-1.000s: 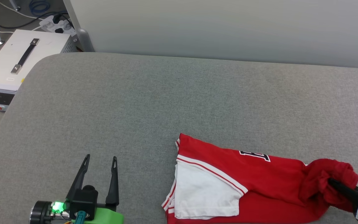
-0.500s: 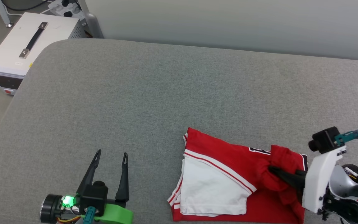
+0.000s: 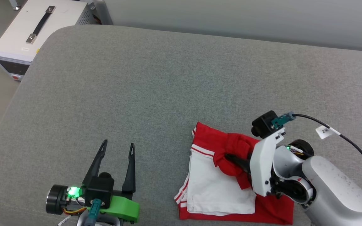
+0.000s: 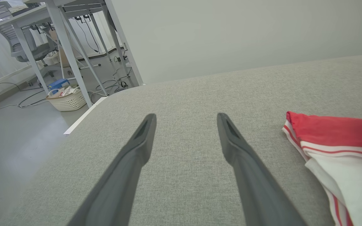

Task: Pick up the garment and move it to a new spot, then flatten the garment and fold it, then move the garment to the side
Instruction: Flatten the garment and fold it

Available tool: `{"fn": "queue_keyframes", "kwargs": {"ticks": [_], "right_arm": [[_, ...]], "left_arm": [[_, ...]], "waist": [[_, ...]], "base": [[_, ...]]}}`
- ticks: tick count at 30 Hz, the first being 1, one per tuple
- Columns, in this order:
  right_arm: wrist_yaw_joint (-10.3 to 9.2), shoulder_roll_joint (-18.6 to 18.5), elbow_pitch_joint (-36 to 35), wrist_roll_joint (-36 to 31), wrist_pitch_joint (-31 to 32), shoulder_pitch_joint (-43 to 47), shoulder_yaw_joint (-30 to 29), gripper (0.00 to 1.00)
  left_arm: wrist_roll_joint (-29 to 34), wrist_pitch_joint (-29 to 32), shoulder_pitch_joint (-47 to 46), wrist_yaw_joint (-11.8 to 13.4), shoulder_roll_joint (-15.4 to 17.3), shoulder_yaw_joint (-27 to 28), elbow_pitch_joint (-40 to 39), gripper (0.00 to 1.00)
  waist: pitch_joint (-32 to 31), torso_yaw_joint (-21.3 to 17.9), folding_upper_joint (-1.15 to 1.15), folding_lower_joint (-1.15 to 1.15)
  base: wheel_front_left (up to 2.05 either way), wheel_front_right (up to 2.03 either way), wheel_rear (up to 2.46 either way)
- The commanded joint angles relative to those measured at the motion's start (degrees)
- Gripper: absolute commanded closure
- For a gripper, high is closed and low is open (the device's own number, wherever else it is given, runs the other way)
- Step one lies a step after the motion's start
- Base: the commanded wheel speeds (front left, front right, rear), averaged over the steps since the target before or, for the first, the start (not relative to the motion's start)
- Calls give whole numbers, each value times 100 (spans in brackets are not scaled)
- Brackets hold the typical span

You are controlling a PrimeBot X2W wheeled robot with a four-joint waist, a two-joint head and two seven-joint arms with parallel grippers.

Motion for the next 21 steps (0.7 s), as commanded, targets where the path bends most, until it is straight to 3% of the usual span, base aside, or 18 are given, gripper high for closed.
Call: {"fn": "queue_keyframes", "kwargs": {"ticks": [1, 10, 11, 12, 13, 21], "right_arm": [[-3, 102, 150, -51, -104, -156, 63, 100], [-3, 336, 1140, -115, -480, -504, 628, 100], [-3, 334, 1155, -108, -587, -527, 702, 90], [-3, 328, 1168, -94, -657, -534, 755, 58], [-3, 314, 1158, -71, -733, -545, 821, 0], [-3, -117, 594, -17, -1322, -492, 936, 0]], "left_arm": [[30, -34, -107, 30, -33, -14, 8, 0], [9, -34, -178, 40, -69, -41, 57, 0], [6, -34, -170, 41, -67, -37, 61, 0], [5, -34, -158, 45, -64, -32, 65, 0], [6, -34, -136, 52, -58, -24, 71, 0], [-7, -34, 29, 52, 10, 24, 77, 0]], "waist": [[62, 38, 0, 0], [108, 75, 0, 0], [95, 64, 0, 0], [72, 47, 0, 0], [40, 20, 0, 0], [-298, -236, 0, 0]], "base": [[0, 0, 0], [0, 0, 0], [0, 0, 0], [0, 0, 0], [0, 0, 0], [0, 0, 0]]}}
